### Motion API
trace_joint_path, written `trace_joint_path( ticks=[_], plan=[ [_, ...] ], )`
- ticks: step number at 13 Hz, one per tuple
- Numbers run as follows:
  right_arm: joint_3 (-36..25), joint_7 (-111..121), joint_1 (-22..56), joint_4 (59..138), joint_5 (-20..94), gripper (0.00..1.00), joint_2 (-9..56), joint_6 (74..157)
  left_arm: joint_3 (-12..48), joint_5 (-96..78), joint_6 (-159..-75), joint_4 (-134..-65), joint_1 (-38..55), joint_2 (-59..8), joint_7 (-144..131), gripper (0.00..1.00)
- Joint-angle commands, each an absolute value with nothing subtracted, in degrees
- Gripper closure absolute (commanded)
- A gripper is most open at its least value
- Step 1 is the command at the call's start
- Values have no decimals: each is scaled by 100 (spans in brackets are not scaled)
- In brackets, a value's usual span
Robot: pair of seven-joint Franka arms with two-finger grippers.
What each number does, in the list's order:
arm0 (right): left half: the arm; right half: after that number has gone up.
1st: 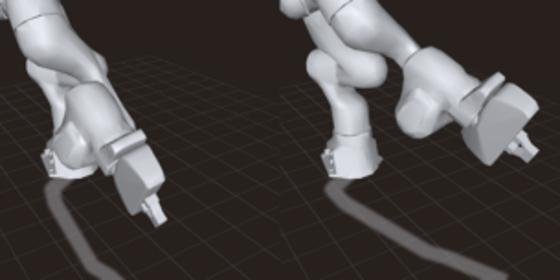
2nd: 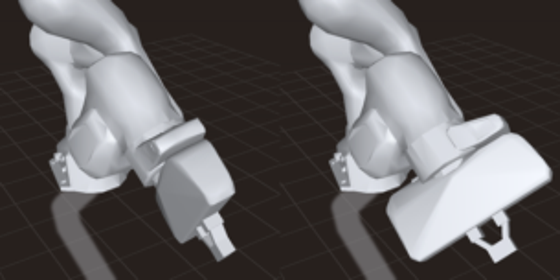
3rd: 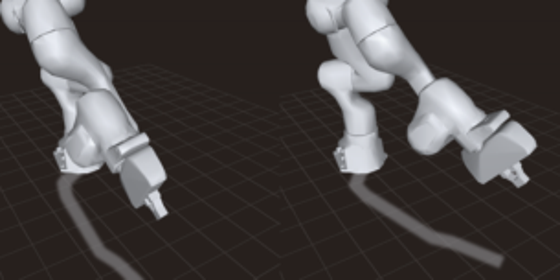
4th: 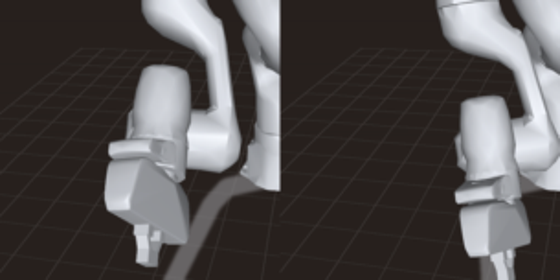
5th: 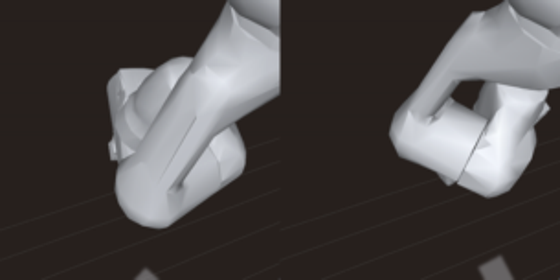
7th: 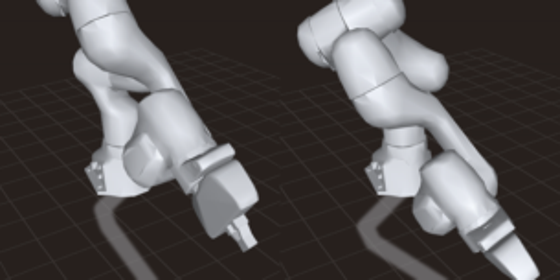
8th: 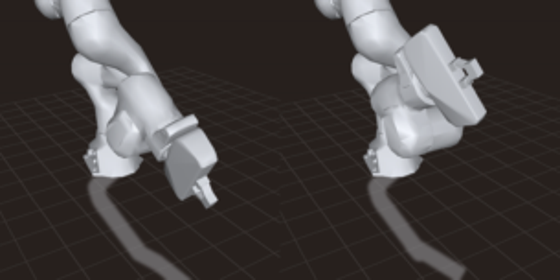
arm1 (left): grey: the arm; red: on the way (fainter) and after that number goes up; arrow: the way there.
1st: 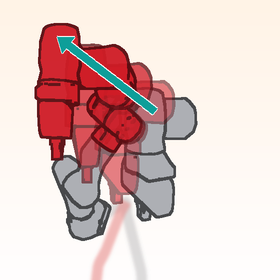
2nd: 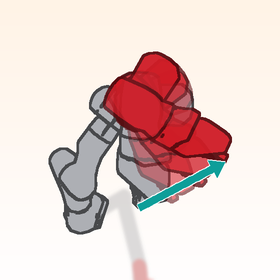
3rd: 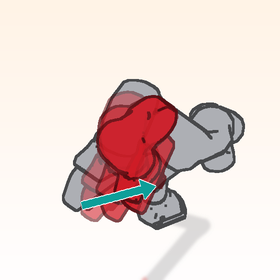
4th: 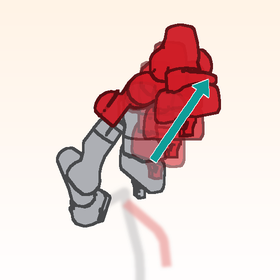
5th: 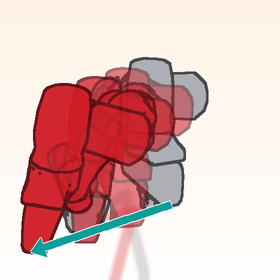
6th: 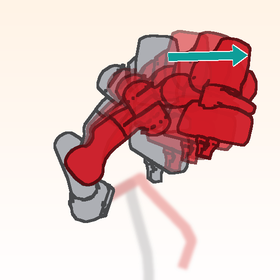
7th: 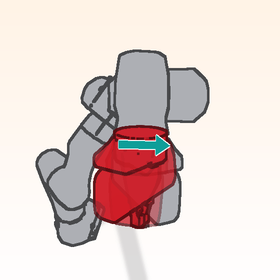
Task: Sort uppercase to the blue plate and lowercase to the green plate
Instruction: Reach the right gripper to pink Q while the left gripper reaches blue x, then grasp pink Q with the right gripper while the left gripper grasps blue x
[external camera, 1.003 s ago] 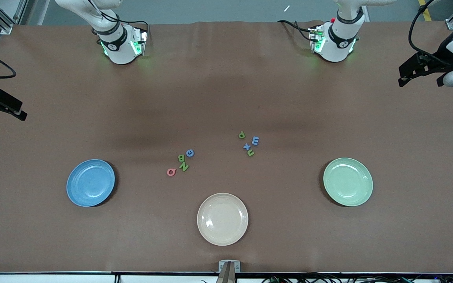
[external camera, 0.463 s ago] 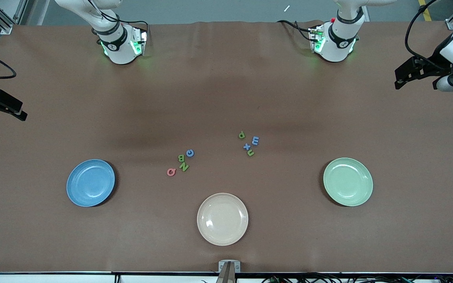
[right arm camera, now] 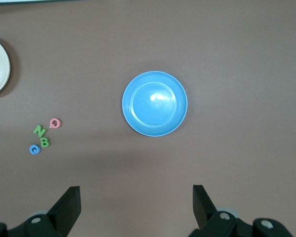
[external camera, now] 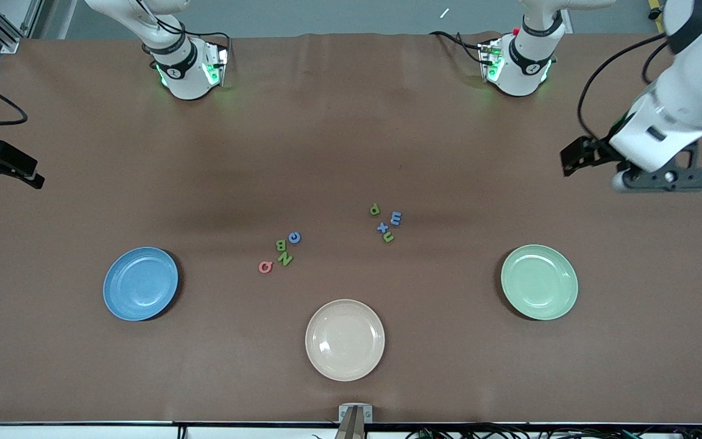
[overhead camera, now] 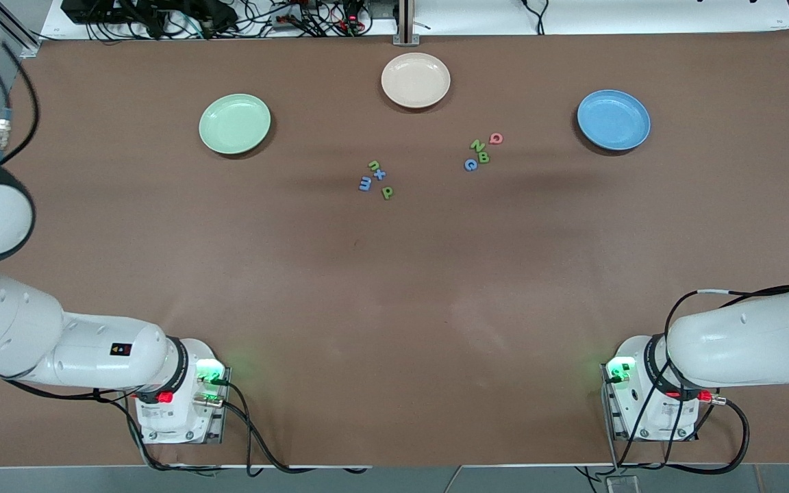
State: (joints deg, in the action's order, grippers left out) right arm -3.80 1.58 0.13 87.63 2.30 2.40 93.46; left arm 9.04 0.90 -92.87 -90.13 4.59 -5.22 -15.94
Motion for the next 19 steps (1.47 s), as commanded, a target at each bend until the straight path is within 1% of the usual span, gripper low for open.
trace_joint_path(
  ticks=[1,3,4,6,8,10,11,12,13,16,19],
  plan=[
    [-326,71,87,8710,343,0,692,9351,1177,70,-9797,-8912,649,-1070,-2440,0],
    [-334,35,359,8675,369,0,1132,9413,1187,114,-10132,-8895,965,-1527,-3265,0],
    [-334,35,430,8614,378,0,1343,9474,1187,106,-10377,-8886,984,-1782,-3600,0],
    [-334,44,492,8552,517,0,1730,9816,1195,88,-10861,-8877,1141,-2239,-3726,0],
    [-334,44,737,8552,580,0,2073,10124,1187,88,-11327,-8877,1458,-2635,-4154,0],
    [-334,27,983,8561,580,0,2415,10213,1195,45,-11775,-8877,1687,-2969,-4770,3],
    [-334,-261,1306,8561,580,0,2878,10535,1187,61,-11890,-8877,2018,-3258,-5425,5],
    [-334,-586,1457,8569,589,0,3065,10895,1187,79,-11900,-8877,2178,-3383,-5797,12],
    [-334,-1006,1598,8569,598,0,3267,11177,1187,88,-11918,-8877,2267,-3488,-6097,15],
    [-334,-2079,2082,8578,589,0,3786,12055,1187,70,-12338,-8903,2600,-3769,-7246,15],
    [-334,-2767,2328,8613,589,0,4209,12821,1187,105,-12682,-8912,2830,-3981,-8285,20]
  ],
)
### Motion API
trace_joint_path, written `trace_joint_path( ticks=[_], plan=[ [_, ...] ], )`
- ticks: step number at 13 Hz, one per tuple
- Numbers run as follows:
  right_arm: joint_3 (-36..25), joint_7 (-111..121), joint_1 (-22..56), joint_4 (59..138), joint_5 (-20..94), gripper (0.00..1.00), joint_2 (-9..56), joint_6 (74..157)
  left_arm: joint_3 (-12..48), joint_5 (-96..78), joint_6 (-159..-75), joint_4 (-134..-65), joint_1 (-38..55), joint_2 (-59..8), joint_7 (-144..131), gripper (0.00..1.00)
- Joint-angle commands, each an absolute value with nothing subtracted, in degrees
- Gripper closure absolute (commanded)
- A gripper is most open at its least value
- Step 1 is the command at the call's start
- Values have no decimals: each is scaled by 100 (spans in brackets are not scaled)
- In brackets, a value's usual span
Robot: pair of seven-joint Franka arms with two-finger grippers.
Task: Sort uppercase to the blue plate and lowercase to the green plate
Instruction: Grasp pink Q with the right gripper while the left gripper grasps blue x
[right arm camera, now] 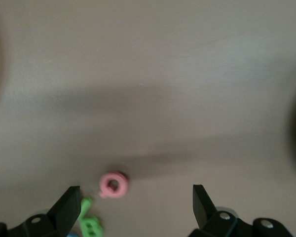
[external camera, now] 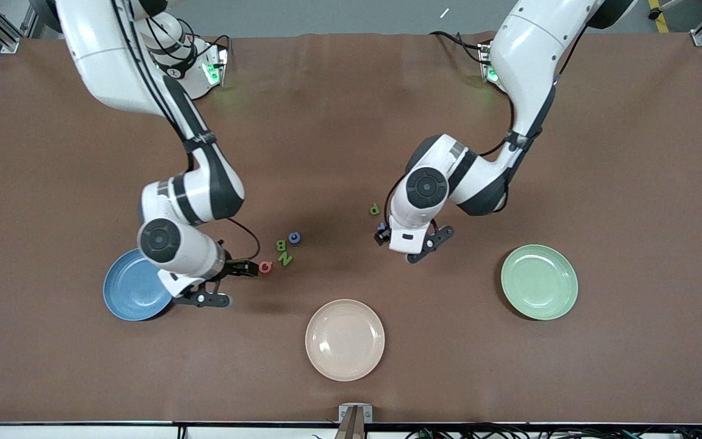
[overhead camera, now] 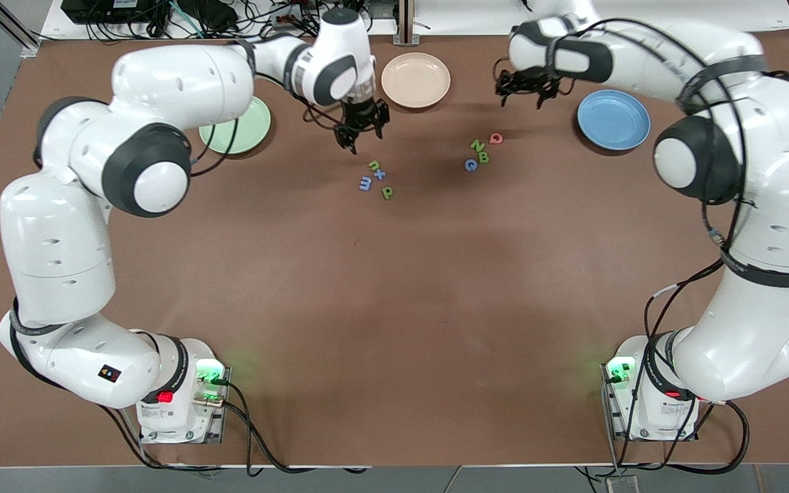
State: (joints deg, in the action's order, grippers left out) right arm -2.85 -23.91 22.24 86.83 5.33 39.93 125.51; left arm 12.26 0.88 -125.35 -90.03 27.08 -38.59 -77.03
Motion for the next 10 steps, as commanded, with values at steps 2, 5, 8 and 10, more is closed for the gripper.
trace_joint_path(
  ticks=[2,5,8,10],
  plan=[
    [-334,-2970,2452,8622,580,0,4394,13007,1187,114,-12735,-8930,2883,-4078,-8760,24],
    [-334,-2979,2461,8779,589,1,4535,13244,1169,114,-12832,-8938,3023,-4210,-9377,29],
    [-334,-2979,2566,8921,589,9,4518,13237,1160,114,-12850,-8947,3023,-4368,-9650,35],
    [-334,-2971,2575,9017,589,16,4500,13236,1160,114,-12963,-8947,3023,-4447,-9843,35]
  ],
)
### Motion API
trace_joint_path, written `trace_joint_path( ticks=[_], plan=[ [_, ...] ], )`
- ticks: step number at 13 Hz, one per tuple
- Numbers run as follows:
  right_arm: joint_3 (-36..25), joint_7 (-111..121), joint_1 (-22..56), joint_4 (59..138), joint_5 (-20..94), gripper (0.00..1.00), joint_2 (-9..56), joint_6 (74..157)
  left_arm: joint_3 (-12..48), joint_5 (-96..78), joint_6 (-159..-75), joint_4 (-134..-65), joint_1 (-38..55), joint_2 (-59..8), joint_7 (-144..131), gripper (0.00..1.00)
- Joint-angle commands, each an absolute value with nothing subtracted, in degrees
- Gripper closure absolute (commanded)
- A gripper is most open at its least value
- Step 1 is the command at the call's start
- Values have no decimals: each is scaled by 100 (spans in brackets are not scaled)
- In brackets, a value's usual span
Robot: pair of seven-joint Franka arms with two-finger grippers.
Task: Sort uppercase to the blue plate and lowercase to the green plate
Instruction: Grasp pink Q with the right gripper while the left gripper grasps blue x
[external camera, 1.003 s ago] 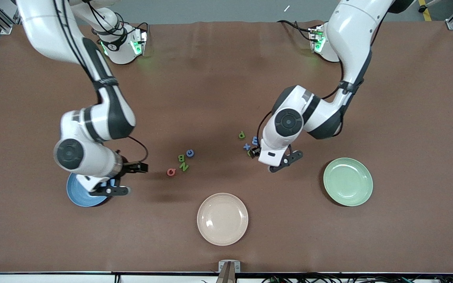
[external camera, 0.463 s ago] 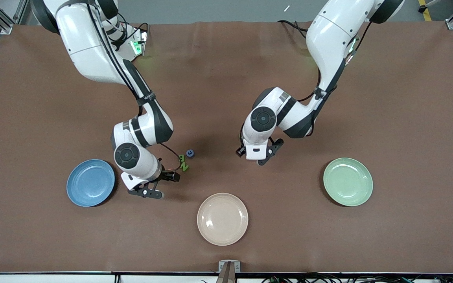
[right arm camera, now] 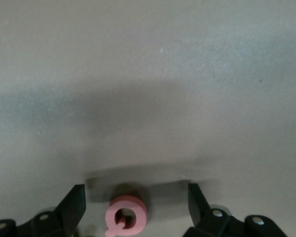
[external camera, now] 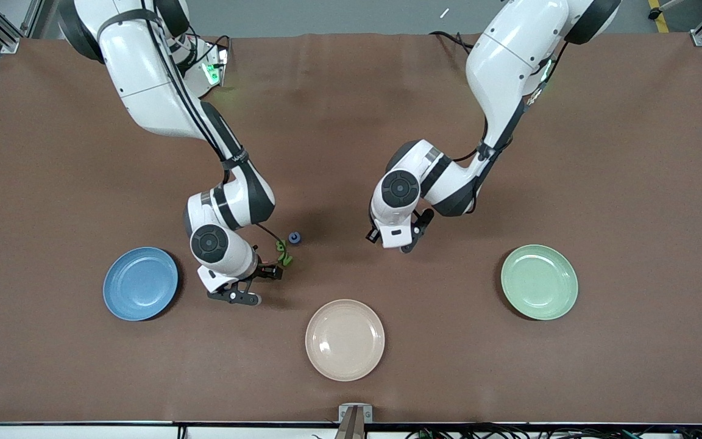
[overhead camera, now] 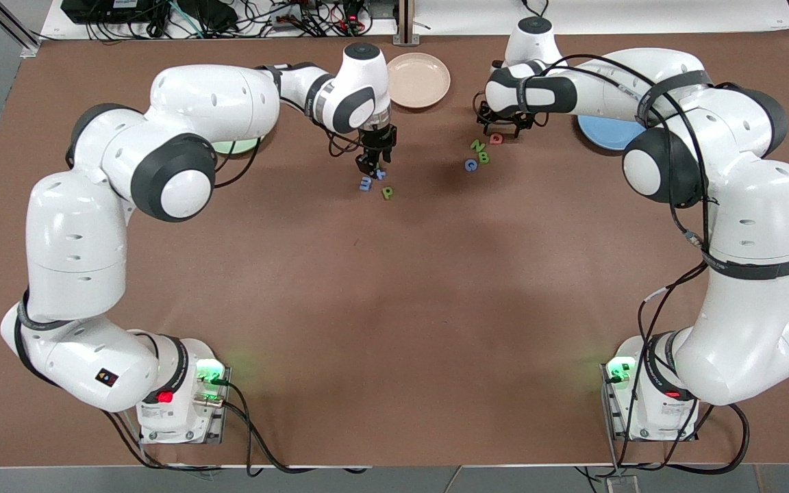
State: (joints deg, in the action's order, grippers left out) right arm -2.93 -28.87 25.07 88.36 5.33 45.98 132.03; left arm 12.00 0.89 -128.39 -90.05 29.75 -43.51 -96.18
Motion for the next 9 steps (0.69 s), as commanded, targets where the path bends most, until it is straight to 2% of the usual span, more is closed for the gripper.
trace_joint_path(
  ticks=[1,8,9],
  plan=[
    [-334,-2971,2575,9052,589,20,4500,13228,1160,114,-13007,-8947,3023,-4473,-9896,36],
    [-334,-2971,2593,9105,589,47,4430,12973,1151,70,-13052,-8938,2988,-4597,-9966,41],
    [-334,-2979,2593,9105,589,50,4421,12886,1160,70,-13052,-8938,2988,-4597,-9967,46]
  ],
)
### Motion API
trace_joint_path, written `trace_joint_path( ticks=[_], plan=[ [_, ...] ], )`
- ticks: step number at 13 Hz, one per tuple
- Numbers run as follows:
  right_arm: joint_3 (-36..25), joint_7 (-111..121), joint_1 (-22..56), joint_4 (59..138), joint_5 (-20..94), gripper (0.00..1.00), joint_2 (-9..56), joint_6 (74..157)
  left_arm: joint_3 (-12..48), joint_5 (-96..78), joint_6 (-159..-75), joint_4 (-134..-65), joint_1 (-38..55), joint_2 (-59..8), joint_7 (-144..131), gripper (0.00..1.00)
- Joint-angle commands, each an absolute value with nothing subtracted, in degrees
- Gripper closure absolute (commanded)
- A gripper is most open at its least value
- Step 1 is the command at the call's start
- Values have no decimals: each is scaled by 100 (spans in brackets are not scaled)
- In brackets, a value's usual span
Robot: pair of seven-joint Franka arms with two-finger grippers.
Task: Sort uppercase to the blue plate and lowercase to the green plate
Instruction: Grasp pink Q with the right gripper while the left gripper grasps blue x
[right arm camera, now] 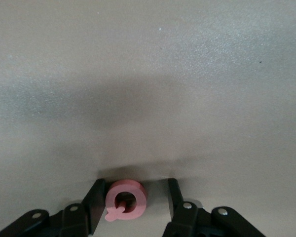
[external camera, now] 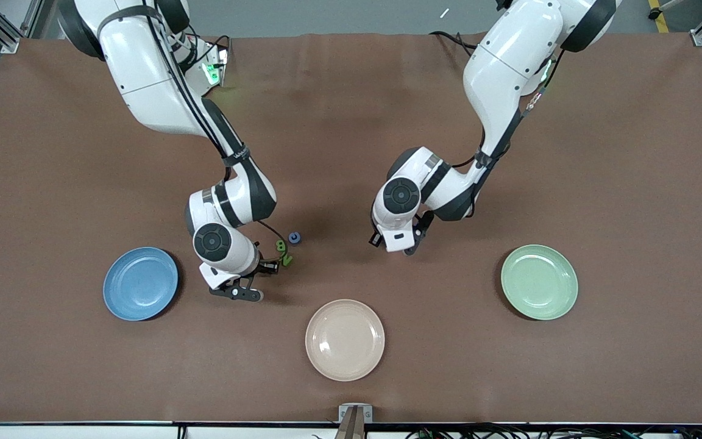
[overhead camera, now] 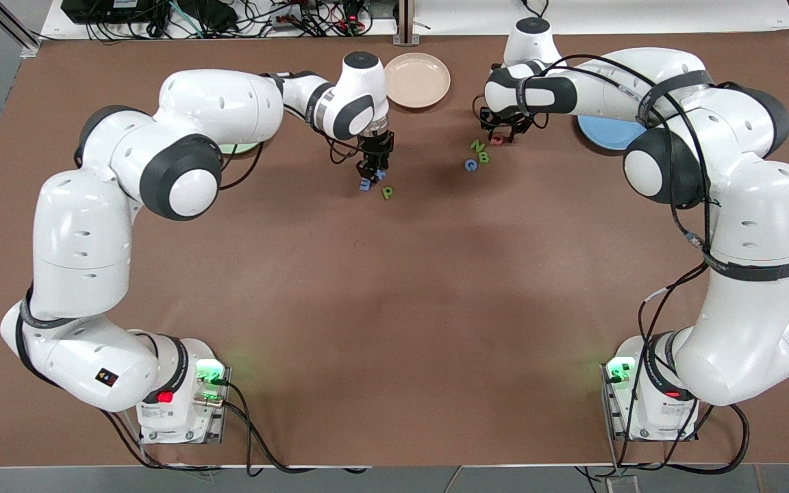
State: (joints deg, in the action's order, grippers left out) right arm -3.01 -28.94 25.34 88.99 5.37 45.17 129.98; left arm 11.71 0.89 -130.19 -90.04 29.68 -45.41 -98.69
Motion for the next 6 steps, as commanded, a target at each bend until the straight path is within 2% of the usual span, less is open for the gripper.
trace_joint_path(
  ticks=[1,4,6],
  plan=[
    [-334,-2997,2601,9097,589,55,4421,12833,1160,70,-13052,-8938,2997,-4605,-9967,49],
    [-334,-3006,2610,9097,589,70,4421,12823,1160,70,-13052,-8921,3023,-4667,-9958,57],
    [-334,-3006,2610,9088,589,86,4412,12815,1160,97,-13052,-8930,3023,-4667,-9967,72]
  ],
)
